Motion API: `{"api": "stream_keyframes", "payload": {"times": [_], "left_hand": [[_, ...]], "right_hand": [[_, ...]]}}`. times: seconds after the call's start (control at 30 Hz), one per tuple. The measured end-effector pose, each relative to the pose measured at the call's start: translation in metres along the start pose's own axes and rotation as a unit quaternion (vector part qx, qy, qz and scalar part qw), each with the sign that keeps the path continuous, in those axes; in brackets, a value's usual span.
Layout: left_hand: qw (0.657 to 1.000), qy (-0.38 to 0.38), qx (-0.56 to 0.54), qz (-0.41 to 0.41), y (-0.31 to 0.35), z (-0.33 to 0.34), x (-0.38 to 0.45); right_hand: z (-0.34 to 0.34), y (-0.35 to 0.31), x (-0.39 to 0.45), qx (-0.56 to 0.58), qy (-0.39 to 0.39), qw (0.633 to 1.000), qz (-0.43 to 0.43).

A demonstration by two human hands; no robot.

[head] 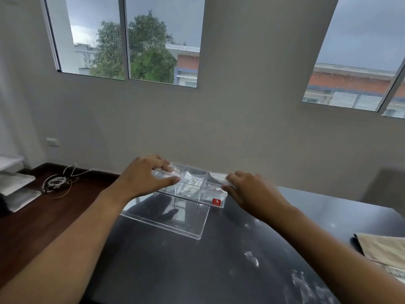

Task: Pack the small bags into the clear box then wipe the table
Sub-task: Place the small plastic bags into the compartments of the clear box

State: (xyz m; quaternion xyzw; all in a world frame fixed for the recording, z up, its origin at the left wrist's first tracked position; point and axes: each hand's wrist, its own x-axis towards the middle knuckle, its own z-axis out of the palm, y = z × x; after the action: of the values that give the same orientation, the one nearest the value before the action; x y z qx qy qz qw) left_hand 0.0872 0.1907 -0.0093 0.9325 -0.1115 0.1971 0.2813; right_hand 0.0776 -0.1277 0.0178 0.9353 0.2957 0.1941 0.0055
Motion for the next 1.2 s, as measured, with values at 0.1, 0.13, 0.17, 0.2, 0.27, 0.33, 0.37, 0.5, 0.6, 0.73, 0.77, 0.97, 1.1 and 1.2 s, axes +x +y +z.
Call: {"api": "stream_keyframes", "payload": {"times": [0.1,0.13,0.17,0.2,0.27,0.33,0.37,0.5,0.6,0.73,0.77,0.97,1.1,1.2], "left_hand": [[0.999,-0.005,0.032,0.030,-0.002,0.002,0.000],[0.998,-0.012,0.043,0.039,-0.002,0.002,0.000],[0.997,-0.022,0.056,0.050,-0.002,0.003,0.000],[0.995,-0.034,0.074,0.059,-0.002,0.004,-0.001],[0.990,-0.055,0.107,0.068,-0.001,0.004,-0.001],[0.988,-0.066,0.124,0.069,-0.001,0.005,-0.002],[0.986,-0.066,0.131,0.073,-0.001,0.006,-0.003],[0.985,-0.068,0.130,0.088,-0.003,0.007,-0.004],[0.989,-0.032,0.074,0.126,-0.006,0.007,-0.003],[0.987,-0.002,0.049,0.152,-0.007,0.011,-0.001],[0.987,0.002,0.051,0.151,-0.008,0.013,0.000],[0.989,-0.021,0.072,0.127,-0.002,0.013,-0.002],[0.992,-0.026,0.013,0.124,0.002,0.014,-0.004],[0.995,-0.016,-0.061,0.078,0.005,0.016,-0.007]], "right_hand": [[0.003,-0.002,0.009,-0.076,-0.015,0.997,-0.032],[0.003,-0.004,0.011,-0.082,-0.022,0.996,-0.041],[0.002,-0.004,0.013,-0.086,-0.032,0.995,-0.050],[0.002,-0.005,0.014,-0.087,-0.038,0.994,-0.058],[0.002,-0.008,0.016,-0.097,-0.044,0.991,-0.076],[0.002,-0.009,0.019,-0.089,-0.045,0.992,-0.082],[0.001,-0.010,0.021,-0.071,-0.048,0.994,-0.073],[-0.002,-0.011,0.028,0.057,-0.063,0.996,-0.024],[-0.001,-0.011,0.031,0.115,-0.073,0.991,0.003],[0.007,-0.018,0.035,0.106,-0.025,0.994,-0.013],[0.008,-0.020,0.036,0.105,-0.005,0.994,-0.016],[0.014,-0.017,0.034,0.173,0.099,0.979,0.040],[0.017,-0.015,0.029,0.201,0.114,0.970,0.069],[0.020,-0.015,0.026,0.198,0.112,0.971,0.068]]}}
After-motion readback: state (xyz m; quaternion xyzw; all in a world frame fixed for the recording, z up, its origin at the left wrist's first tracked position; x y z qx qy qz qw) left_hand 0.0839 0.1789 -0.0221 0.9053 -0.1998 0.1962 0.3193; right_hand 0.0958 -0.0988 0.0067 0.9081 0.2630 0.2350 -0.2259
